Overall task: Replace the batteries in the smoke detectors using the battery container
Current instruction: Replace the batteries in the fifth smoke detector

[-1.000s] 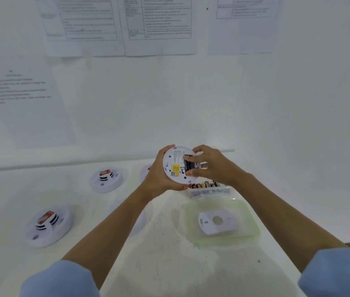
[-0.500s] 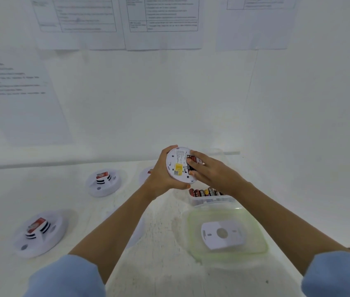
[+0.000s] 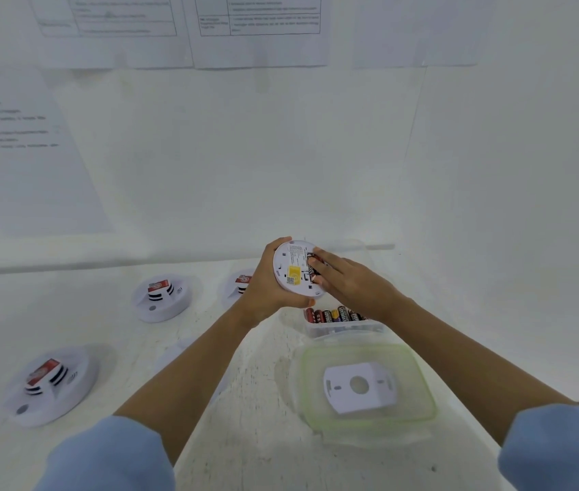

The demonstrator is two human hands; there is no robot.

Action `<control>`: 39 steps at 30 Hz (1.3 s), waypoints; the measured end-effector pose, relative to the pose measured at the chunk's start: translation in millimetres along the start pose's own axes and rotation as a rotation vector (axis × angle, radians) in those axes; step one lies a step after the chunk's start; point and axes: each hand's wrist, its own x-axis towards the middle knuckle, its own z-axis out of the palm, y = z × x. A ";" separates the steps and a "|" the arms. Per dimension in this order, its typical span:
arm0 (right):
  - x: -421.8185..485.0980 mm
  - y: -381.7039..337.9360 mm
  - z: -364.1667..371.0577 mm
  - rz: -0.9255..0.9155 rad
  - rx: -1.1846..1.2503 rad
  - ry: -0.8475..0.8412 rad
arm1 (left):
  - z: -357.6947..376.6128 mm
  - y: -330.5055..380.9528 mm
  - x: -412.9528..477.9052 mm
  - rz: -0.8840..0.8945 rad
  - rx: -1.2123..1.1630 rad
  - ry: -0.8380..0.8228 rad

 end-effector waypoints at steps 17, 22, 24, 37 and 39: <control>11.3 7.6 -20.8 0.419 0.606 -0.205 | 0.9 0.7 -2.2 0.013 0.033 -0.012; 14.6 6.6 -30.7 0.424 0.572 -0.261 | 0.4 0.7 -2.3 0.012 0.050 -0.011; 15.7 6.9 -34.5 0.430 0.569 -0.269 | 0.2 1.3 -2.6 0.011 0.054 -0.016; 30.7 9.0 -39.9 0.468 0.620 -0.284 | -0.2 5.1 -7.6 0.011 0.055 -0.022; 30.9 9.7 -39.8 0.469 0.637 -0.284 | 0.0 6.0 -8.1 0.012 0.056 -0.024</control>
